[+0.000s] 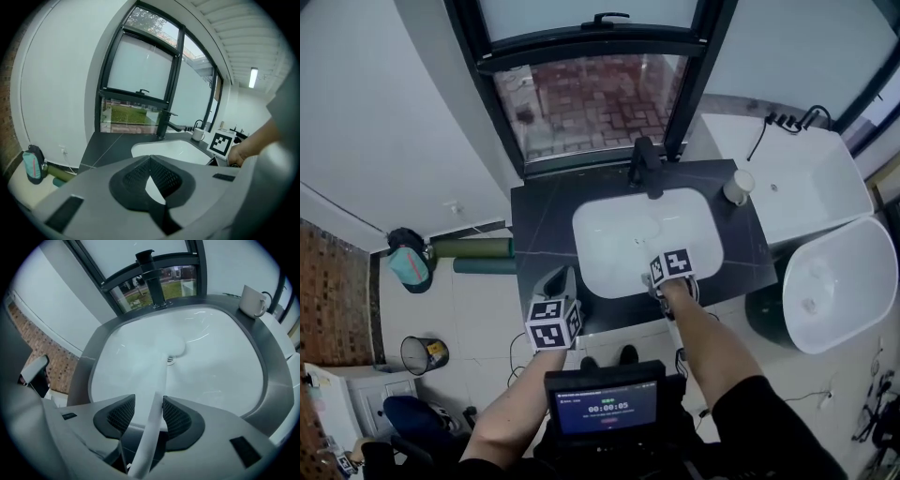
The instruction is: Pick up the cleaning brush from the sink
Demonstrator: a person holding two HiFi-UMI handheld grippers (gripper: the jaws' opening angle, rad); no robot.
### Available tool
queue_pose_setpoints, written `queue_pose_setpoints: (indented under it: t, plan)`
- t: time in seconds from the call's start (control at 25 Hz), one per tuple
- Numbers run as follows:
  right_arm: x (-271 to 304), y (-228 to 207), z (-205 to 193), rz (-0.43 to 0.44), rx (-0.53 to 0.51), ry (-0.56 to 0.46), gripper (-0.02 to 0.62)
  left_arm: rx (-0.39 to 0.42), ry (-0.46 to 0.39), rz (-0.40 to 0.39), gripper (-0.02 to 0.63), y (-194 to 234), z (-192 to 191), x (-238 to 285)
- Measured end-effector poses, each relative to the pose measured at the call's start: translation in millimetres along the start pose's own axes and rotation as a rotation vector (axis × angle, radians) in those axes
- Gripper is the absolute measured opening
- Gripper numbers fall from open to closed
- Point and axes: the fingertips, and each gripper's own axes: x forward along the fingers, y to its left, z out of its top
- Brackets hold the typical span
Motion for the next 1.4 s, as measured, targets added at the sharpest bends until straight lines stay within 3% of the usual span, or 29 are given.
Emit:
queue_pose_setpoints:
  t: [0.32,0.36,0.4,0.68,1.08,1.4]
  plan:
    - [26.4,-11.5,-7.3,-0.080,-0.009,0.102,0.171,-0.039,-0.006,-0.001,0.002,13.2,-2.3,7.5]
    - [27.9,-12.7,-6.0,-0.089,0.002,0.103,0.103,-0.041,-0.007,-0.003,0.002,14.8,-2.5,8.1]
    - [29.4,-13.2,-4.4,-0.095,0.019,0.103,0.075,-0.042,-0.007,-0.004,0.002,16.9,-3.0,8.8]
    - [33.1,-7.5,-4.1,-0.100,0.066,0.079,0.063,-0.072,-0.019,-0.007,0.002,30.0,-7.7,1.7]
    - [-9.2,14.7,-13.2,-0.029,0.099,-0.028,0.061,-0.074,-0.071,-0.049,0.002,21.7,5.8,-25.0]
    - [-70.3,36.1,-64.1,0.080,0.000,-0.116,0.061,-0.123,-0.144,-0.031,0.002,-14.9,7.9,-66.7]
